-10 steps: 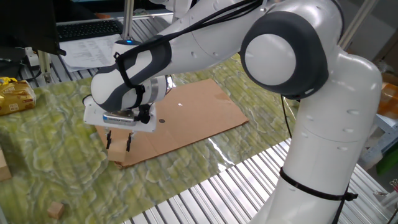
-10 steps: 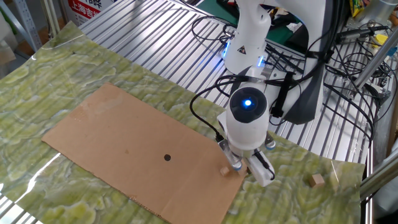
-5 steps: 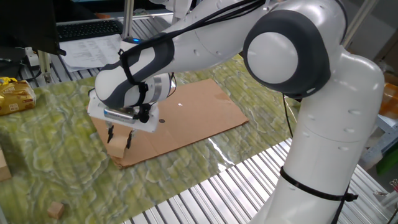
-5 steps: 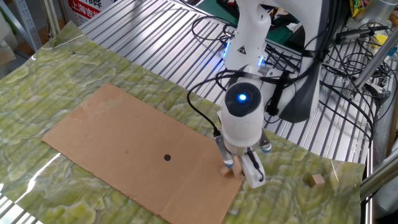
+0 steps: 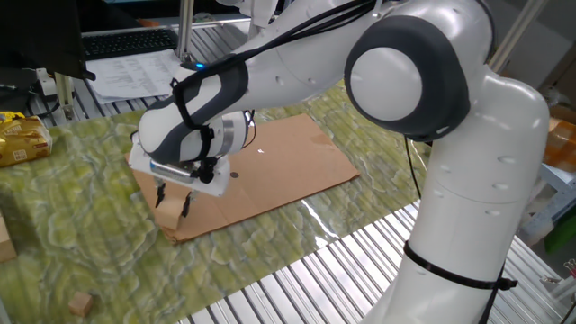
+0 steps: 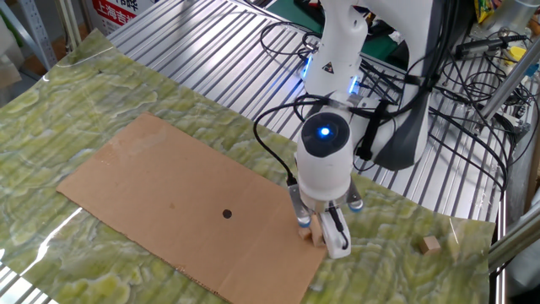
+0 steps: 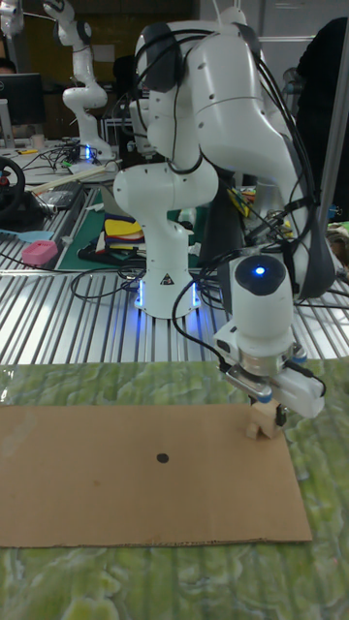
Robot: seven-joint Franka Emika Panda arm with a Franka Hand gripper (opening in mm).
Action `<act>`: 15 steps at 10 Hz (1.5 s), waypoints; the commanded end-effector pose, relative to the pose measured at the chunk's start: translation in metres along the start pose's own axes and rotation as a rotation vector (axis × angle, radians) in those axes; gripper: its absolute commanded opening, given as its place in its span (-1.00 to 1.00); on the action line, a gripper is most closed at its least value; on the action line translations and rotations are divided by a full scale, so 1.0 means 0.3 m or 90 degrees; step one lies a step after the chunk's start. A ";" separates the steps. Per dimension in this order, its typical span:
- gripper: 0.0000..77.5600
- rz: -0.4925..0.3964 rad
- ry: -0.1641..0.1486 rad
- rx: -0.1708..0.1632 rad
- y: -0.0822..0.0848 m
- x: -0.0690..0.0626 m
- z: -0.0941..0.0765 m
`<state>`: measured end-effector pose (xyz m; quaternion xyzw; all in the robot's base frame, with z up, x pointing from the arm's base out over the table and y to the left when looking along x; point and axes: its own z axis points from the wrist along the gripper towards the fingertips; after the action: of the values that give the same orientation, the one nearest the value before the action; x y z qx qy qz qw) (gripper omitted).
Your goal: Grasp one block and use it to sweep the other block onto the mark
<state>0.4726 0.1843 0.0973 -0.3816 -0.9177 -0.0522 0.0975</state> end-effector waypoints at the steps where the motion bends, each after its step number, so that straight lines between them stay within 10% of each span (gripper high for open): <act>1: -0.97 0.053 -0.022 -0.018 -0.020 -0.035 -0.027; 6: -0.97 0.072 -0.029 -0.028 -0.076 -0.086 -0.028; 7: -0.97 0.092 0.000 -0.050 -0.076 -0.086 -0.028; 15: -0.97 0.128 0.015 -0.021 -0.076 -0.086 -0.028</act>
<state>0.4739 0.1495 0.0975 -0.4877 -0.8649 -0.0650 0.0996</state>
